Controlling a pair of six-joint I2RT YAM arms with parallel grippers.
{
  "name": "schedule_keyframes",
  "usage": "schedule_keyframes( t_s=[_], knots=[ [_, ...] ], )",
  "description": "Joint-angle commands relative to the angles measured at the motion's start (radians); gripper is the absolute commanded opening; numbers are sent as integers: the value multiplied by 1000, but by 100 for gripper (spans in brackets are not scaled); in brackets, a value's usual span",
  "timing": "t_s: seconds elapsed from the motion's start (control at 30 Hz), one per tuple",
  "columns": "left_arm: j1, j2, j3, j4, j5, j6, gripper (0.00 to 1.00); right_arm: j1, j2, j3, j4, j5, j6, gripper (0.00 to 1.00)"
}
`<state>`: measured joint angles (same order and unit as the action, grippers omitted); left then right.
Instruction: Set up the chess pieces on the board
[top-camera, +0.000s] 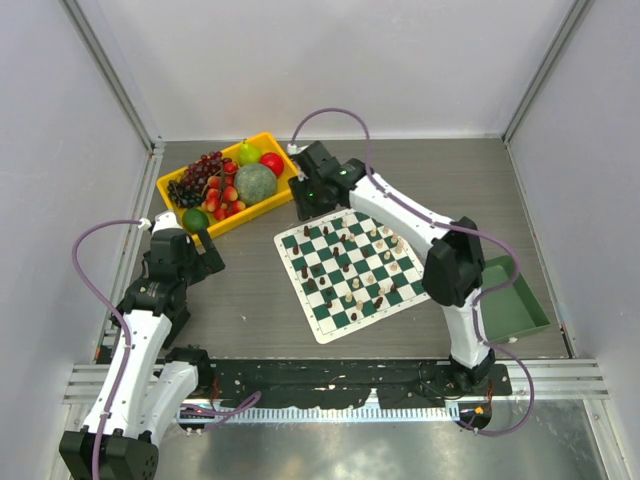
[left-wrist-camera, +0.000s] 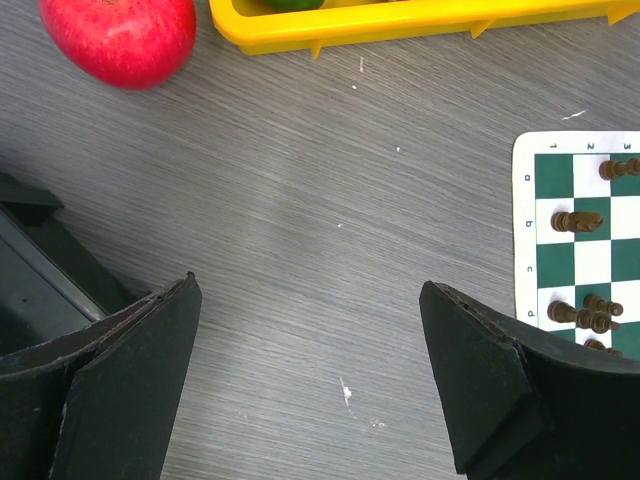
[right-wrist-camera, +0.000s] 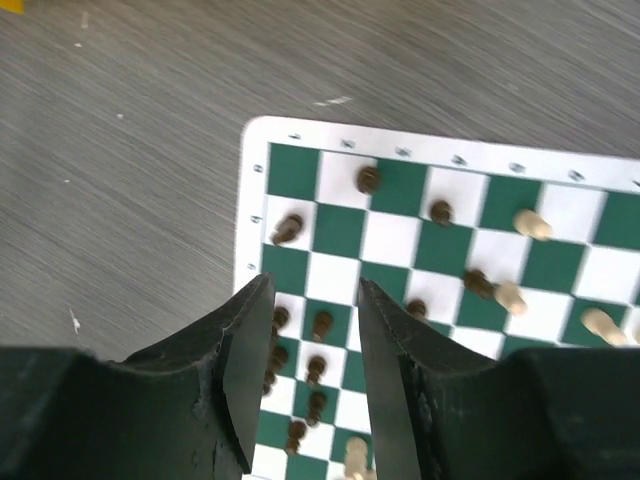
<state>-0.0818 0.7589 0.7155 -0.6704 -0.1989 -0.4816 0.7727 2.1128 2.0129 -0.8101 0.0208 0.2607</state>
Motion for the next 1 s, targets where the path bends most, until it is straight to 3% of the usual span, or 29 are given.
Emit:
schedule_keyframes(
  t_s=[0.0,0.17,0.37,0.97],
  knots=[
    [5,3,6,11,0,12,99,-78,-157,-149,60,39,5,46],
    [5,13,7,17,12,8,99,-159,-231,-320,112,21,17,46],
    [5,13,10,22,24,0,99,-217,-235,-390,138,1,12,42],
    [5,5,21,-1,1,12,99,-248,-54,-230,121,-45,-6,38]
  ],
)
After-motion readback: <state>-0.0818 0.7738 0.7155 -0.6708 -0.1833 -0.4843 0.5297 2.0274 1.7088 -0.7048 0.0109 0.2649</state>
